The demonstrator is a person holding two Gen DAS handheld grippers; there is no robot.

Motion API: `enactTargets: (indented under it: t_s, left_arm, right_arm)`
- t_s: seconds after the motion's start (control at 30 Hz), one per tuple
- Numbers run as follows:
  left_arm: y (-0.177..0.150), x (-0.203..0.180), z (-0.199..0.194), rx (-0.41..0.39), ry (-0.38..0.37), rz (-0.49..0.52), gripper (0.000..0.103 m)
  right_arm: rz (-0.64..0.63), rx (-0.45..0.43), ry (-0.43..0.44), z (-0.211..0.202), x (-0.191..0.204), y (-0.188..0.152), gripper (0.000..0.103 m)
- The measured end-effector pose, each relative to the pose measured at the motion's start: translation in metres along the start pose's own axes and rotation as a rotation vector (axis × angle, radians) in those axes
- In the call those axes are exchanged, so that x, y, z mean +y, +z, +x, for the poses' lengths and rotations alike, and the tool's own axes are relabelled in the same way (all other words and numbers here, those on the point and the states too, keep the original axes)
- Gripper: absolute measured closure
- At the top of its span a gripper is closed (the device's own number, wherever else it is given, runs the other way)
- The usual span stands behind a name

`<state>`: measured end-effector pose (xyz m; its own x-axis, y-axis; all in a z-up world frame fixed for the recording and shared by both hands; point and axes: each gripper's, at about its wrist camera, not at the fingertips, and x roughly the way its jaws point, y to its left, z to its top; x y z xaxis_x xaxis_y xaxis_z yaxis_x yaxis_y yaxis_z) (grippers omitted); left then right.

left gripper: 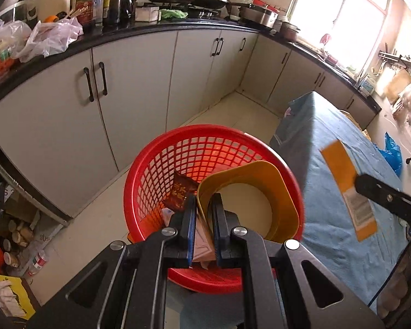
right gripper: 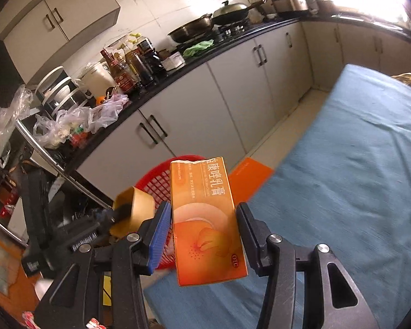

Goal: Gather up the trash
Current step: 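Carry tape and box to the red basket and open both tools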

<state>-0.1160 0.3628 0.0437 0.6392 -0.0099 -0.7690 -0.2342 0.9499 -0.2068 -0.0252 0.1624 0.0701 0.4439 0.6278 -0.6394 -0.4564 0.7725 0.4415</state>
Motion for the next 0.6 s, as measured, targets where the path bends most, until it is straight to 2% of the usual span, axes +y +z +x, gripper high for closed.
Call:
enactTargets:
  t_s: [0.1,0.2,0.23,0.27,0.3,0.6]
  left_arm:
    - [0.001,0.005,0.005,0.002,0.003,-0.008,0.092]
    - [0.000,0.008,0.002,-0.020,0.007,-0.014,0.083]
    - [0.000,0.009,0.000,-0.027,0.004,-0.017,0.072]
    - [0.000,0.010,-0.002,-0.037,0.003,-0.022,0.058]
    - [-0.001,0.011,-0.005,-0.052,0.005,-0.027,0.053]
    - [-0.007,-0.002,-0.020,-0.092,0.057,0.011,0.044]
  right_arm:
    - [0.021,0.025,0.039,0.032,0.006,0.009,0.049]
    - [0.023,0.026,0.053,0.044,0.009,0.011,0.048]
    - [0.027,0.023,0.051,0.047,0.009,0.010,0.048]
    - [0.031,0.022,0.051,0.048,0.008,0.010,0.042]
    - [0.041,0.022,0.057,0.051,0.007,0.009,0.036]
    - [0.070,0.011,0.028,0.030,-0.015,-0.001,0.035]
